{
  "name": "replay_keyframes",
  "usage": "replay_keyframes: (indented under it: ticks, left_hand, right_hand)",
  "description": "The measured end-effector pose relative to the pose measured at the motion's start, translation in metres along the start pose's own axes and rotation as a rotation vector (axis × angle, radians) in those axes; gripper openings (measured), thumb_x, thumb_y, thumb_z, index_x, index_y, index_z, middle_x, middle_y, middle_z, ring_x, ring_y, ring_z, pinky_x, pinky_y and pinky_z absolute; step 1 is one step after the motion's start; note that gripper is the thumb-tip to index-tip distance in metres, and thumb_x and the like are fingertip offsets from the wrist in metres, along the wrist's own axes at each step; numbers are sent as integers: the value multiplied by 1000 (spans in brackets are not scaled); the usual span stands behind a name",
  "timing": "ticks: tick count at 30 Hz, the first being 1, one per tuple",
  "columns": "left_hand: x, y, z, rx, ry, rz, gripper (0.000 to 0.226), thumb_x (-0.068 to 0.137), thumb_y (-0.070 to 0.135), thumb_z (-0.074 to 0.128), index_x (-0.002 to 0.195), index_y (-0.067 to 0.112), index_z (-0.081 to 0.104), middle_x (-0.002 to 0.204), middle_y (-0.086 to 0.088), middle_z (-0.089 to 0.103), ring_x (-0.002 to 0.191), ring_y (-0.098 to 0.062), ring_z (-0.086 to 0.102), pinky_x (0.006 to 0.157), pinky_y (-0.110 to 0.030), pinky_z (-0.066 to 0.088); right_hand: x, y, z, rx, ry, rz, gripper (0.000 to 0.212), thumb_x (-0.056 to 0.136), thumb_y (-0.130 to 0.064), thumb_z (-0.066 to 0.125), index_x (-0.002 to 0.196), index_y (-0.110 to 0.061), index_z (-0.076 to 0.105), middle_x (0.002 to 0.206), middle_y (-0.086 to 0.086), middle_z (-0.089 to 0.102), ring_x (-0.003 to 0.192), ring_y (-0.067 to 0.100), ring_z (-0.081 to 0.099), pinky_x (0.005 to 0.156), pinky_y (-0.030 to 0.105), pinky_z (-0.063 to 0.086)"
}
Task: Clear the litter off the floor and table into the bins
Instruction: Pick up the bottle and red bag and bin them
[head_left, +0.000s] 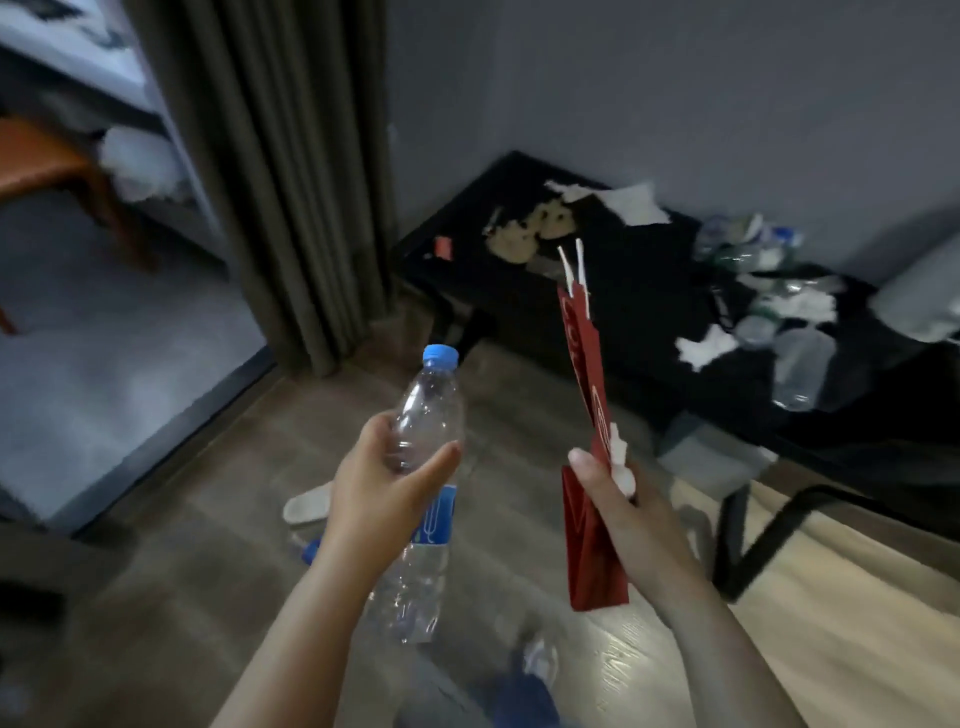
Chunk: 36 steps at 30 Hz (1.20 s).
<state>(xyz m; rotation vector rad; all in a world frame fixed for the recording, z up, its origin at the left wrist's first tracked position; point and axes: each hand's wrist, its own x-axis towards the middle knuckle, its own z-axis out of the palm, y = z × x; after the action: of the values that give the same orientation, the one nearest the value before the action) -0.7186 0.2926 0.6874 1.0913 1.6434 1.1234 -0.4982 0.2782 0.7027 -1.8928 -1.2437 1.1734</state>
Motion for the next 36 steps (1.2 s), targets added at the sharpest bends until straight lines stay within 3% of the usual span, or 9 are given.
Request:
replay_keyframes:
  ticks: [3,8,12,14,16,21,25,29,36]
  left_hand:
    - [-17,45,32,13,-139,116,30,71,40,76,95,37,58,75,27,65,66,8,62,49,-9,42]
    - [-66,110,111,-8,-384,261,31,71,47,73,96,43,55,83,30,63,72,9,63,51,-10,45]
    - [-124,153,185,-51,-585,364,29,74,44,73,96,41,55,84,29,64,75,11,63,47,-4,43]
    - [-159,172,223,-73,-691,406,30,74,43,73,98,40,55,86,28,64,76,10,64,49,-2,43]
    - [-200,188,262,-106,-777,428,32,70,46,72,97,40,55,86,27,64,75,9,64,49,-6,46]
    - [-318,212,361,-177,-948,443,34,68,42,76,97,40,58,87,22,69,75,2,68,67,-24,54]
    - [-397,230,425,-181,-1060,510,34,67,44,74,95,45,55,88,32,65,75,12,63,50,-7,46]
    - [-454,241,483,-172,-1127,553,37,65,48,73,97,46,55,88,34,63,76,15,62,48,-3,44]
    - [-510,245,578,-119,-1269,607,37,68,40,77,101,38,60,89,27,68,76,10,65,56,-9,47]
  right_hand:
    - [-36,-3,-56,74,184,-17,72,59,-91,46,114,-45,51,99,-22,60,86,-4,56,63,14,38]
    - [-99,15,-144,204,444,-21,72,60,-84,51,114,-36,57,98,-13,66,89,4,64,61,16,45]
    - [-153,44,-218,275,661,-33,53,69,-75,58,98,-31,60,80,-8,66,64,-6,62,46,5,40]
    - [-184,66,-255,272,757,-24,49,71,-75,59,96,-32,60,81,-7,64,65,-3,61,48,8,41]
    - [-217,91,-291,270,846,5,49,73,-75,56,99,-34,58,89,-4,62,73,2,61,54,14,42]
    - [-295,149,-384,319,1058,25,41,76,-69,59,94,-32,60,84,-18,63,69,-16,57,49,3,40]
    - [-345,186,-452,327,1187,17,45,67,-70,53,95,-36,62,83,-17,67,75,-15,58,53,4,41]
    - [-381,226,-504,339,1275,32,50,61,-77,52,97,-42,59,87,-22,66,80,-7,63,63,14,44]
    - [-397,293,-568,377,1354,160,74,56,-87,47,116,-43,52,111,-5,60,102,13,59,80,33,50]
